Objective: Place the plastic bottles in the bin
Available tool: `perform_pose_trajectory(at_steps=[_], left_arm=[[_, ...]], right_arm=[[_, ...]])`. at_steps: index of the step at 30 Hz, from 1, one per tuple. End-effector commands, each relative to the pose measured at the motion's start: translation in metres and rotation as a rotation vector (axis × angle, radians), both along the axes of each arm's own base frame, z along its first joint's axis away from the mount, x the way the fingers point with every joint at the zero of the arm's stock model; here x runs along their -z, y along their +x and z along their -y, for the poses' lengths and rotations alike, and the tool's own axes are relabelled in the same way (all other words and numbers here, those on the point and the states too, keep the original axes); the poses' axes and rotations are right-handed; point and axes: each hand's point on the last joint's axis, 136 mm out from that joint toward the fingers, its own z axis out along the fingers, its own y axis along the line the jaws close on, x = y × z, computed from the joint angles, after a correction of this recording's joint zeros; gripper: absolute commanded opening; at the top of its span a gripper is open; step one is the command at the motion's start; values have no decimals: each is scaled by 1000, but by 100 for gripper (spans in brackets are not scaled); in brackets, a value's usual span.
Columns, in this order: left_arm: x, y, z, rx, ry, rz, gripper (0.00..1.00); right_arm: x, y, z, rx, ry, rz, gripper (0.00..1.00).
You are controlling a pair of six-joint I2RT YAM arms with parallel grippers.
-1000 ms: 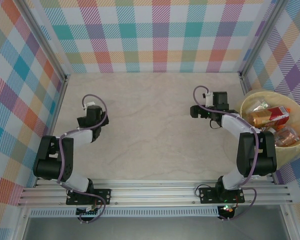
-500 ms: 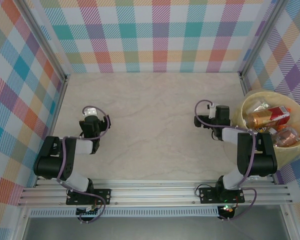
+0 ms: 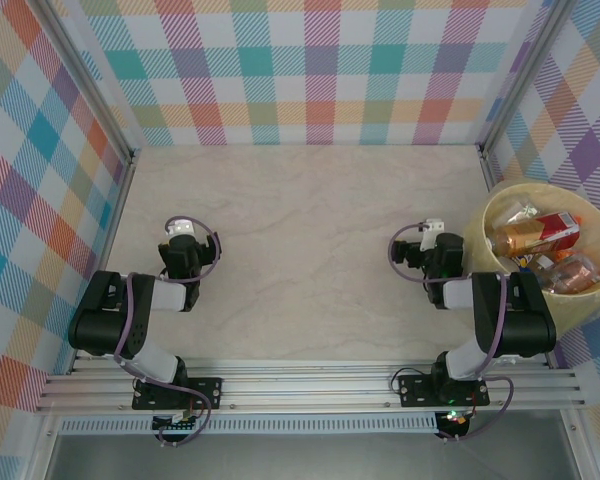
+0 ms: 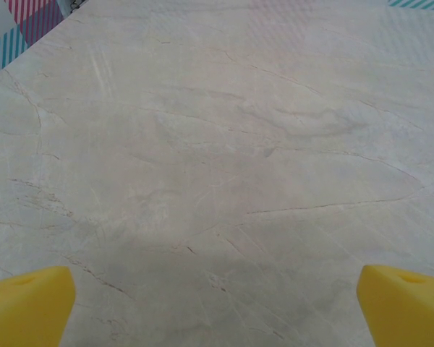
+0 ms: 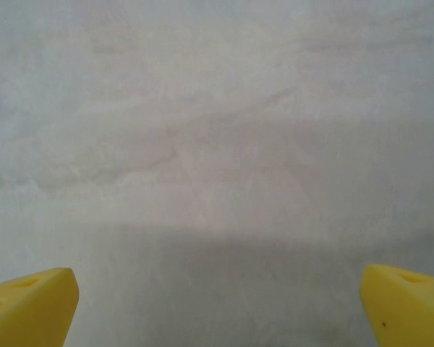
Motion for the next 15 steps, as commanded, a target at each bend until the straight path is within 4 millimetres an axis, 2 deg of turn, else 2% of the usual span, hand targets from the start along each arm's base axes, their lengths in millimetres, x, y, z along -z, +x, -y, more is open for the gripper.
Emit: perform_pose_trajectory(at_steps=[1,15], left_arm=[[-11,4,0,0,7,42,100],[-10,4,2,9,8,38,100]], right_arm=[[-23,15,3,4,26,77,100],[-24,15,3,5,24,80,100]])
